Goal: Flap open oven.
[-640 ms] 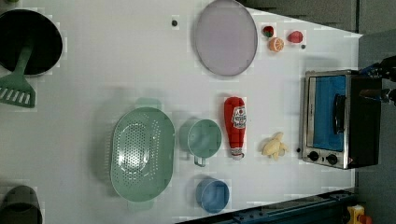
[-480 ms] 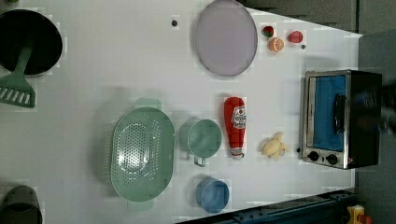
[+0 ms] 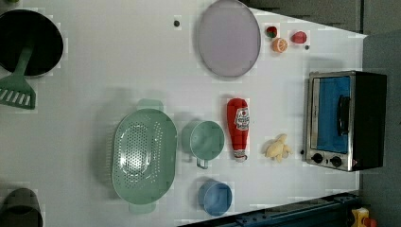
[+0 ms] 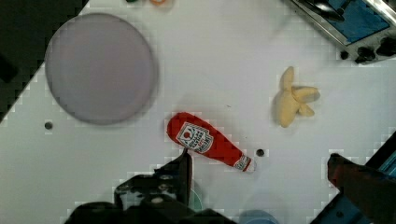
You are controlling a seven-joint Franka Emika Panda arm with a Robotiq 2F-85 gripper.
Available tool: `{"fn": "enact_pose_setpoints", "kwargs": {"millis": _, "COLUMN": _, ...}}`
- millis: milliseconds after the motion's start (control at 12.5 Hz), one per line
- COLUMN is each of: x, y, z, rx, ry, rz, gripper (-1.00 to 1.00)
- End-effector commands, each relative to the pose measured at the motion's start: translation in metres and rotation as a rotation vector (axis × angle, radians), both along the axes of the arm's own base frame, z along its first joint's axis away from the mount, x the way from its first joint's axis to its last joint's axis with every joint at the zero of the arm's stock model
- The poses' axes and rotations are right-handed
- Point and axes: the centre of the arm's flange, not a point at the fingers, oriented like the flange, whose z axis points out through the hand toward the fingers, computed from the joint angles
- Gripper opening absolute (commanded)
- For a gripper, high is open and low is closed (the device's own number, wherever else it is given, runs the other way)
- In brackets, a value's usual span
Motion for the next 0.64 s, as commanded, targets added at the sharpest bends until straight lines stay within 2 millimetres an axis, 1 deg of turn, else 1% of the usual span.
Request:
{"fn": "enact_pose_setpoints", "kwargs": {"millis": 80, "x": 0.012, "y": -0.004, "z": -0.03, "rx": 0.001, "ry": 0.073, "rz": -0.026, "gripper": 0.65}}
{"fn": "enact_pose_setpoints", "kwargs": {"millis": 320, "x": 0.012, "y": -0.005, "z": -0.032, "rx": 0.001, "ry": 0.077, "rz": -0.027, "gripper": -0.09}}
{"fn": "enact_pose_setpoints", "kwargs": {"millis": 480, "x": 0.011, "y": -0.007, "z": -0.038, "rx": 0.003, "ry": 0.09, "rz": -0.029, "gripper": -0.55}}
{"fn": "enact_pose_setpoints", "kwargs": {"millis": 560, "x": 0.01, "y": -0.011, "z": -0.043, "rx": 0.006, "ry": 0.1, "rz": -0.029, "gripper": -0.65}}
{"fn": "enact_pose_setpoints", "kwargs": {"millis": 640, "x": 0.009, "y": -0.016, "z": -0.05, "rx": 0.01, "ry": 0.114, "rz": -0.008, "gripper": -0.65}}
